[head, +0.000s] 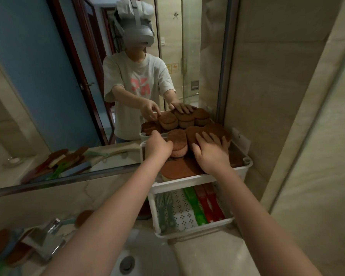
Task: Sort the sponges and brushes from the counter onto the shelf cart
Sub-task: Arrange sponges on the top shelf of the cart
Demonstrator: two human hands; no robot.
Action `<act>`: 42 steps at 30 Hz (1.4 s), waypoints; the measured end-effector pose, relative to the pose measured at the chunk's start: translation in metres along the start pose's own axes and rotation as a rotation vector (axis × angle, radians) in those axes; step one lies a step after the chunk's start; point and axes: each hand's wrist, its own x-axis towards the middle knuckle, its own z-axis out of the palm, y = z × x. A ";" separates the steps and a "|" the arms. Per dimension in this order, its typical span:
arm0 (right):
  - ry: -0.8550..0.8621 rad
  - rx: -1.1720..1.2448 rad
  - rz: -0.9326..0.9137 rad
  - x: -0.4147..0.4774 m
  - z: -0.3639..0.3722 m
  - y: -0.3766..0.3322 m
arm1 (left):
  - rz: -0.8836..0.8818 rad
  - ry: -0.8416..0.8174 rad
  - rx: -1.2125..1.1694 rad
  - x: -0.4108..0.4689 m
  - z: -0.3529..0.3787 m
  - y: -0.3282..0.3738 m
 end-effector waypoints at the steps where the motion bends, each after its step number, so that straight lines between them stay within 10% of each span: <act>1: 0.001 -0.001 0.000 -0.001 0.000 0.000 | 0.065 0.045 0.083 -0.004 0.000 0.000; 7: 0.007 -0.007 -0.007 -0.002 -0.001 -0.001 | 0.537 0.043 0.169 -0.008 0.008 -0.013; 18: 0.155 0.082 -0.040 -0.008 -0.003 0.000 | 0.451 -0.275 0.207 -0.014 0.006 -0.019; 29: 0.729 0.448 -0.149 -0.093 0.010 -0.006 | 0.714 0.238 -0.252 -0.107 0.003 -0.059; 42: 0.342 0.424 0.264 -0.218 0.102 0.049 | 0.601 -0.246 -0.134 -0.171 0.075 -0.152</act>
